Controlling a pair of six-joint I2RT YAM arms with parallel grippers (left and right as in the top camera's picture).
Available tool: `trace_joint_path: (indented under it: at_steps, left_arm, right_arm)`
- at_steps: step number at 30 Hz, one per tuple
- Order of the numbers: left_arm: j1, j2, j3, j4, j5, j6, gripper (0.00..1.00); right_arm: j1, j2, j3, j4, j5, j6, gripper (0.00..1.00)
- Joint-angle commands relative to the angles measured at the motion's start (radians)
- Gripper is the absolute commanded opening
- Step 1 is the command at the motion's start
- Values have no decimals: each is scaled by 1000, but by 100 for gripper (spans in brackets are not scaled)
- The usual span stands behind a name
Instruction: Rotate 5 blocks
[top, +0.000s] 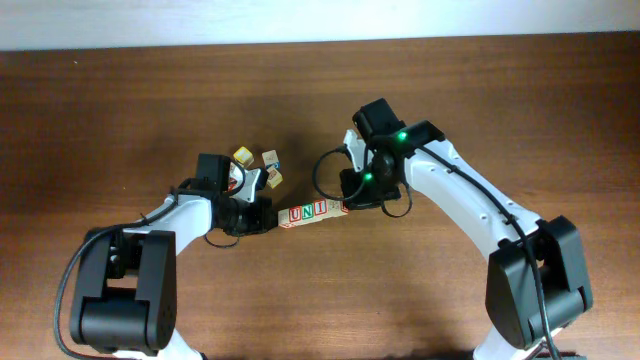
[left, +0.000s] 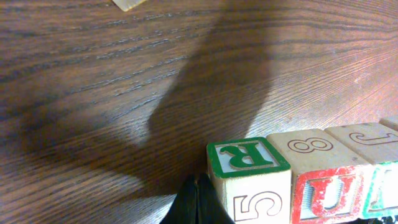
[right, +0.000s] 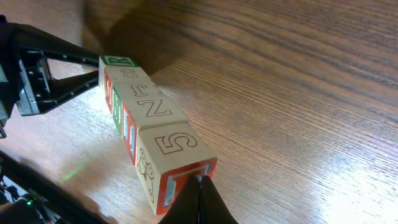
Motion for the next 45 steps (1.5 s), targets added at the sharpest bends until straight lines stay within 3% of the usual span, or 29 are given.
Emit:
trace_joint_path:
  at_steps: [1,28,45]
  left_arm:
    - [-26,5,12,6,148,2,0]
    - [-26,5,12,6,148,2,0]
    - [-26,5,12,6,147,2,0]
  right_arm:
    - [66,-7,19,23,-81,-2,4]
    - [199,-3,41,132,-62,77,4]
    - [178,-2,40,132,58,116,4]
